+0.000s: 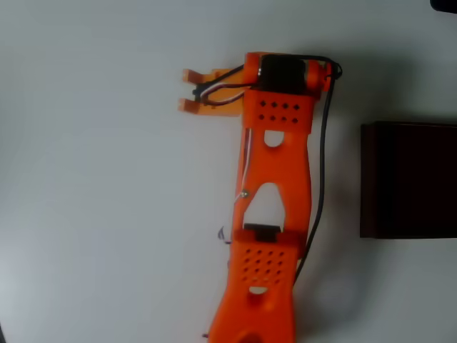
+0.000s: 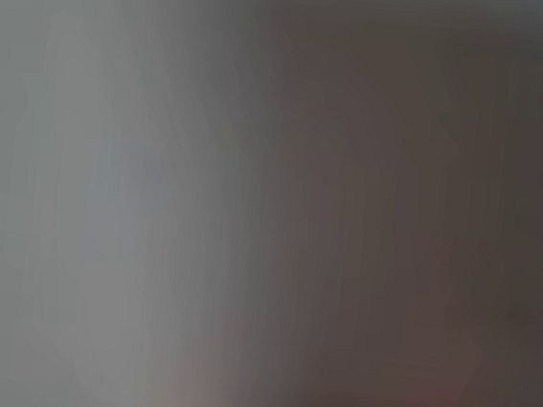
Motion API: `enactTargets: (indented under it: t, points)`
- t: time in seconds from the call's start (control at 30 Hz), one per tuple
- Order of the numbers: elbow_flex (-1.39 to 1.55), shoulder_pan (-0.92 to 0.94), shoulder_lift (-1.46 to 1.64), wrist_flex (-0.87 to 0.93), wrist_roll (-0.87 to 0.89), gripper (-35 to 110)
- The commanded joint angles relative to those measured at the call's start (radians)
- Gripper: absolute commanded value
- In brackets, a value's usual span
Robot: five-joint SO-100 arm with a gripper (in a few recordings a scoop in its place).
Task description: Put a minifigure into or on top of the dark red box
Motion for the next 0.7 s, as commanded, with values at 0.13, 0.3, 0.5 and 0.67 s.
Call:
enactTargets:
  t: [0.13, 0.3, 0.5, 0.67]
  points:
    - [-0.021, 0.012, 0.008, 0.011, -0.011, 1]
    - [-0.014, 0.015, 0.018, 0.012, -0.008, 0]
    - [0.032, 0.028, 0.089, 0.015, -0.012, 0]
    - [0.178, 0.069, 0.267, 0.018, -0.038, 0]
